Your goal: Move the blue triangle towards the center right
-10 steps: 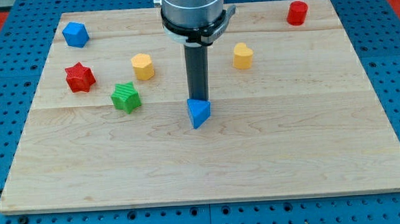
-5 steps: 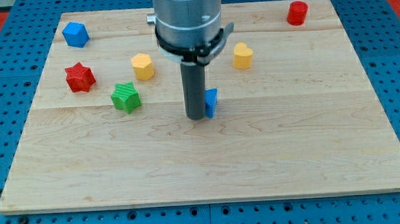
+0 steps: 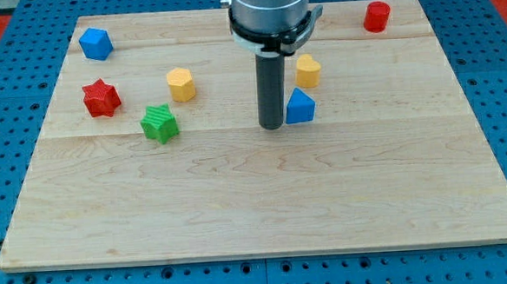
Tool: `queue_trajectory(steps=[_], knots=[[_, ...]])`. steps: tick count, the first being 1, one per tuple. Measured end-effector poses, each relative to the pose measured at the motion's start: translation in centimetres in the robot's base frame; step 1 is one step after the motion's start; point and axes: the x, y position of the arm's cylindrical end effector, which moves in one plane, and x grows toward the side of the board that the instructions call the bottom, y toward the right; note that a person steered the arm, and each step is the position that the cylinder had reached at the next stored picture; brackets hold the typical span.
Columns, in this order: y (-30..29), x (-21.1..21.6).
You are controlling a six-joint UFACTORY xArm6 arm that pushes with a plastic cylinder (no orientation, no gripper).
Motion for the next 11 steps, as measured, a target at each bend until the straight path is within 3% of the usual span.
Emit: queue_trajectory(steps=[3,5,6,8,11], knots=[[11.3,-2.0],[6.4,-1.5],[5.7,-3.6],[11.3,-5.3],[11.0,-4.8]])
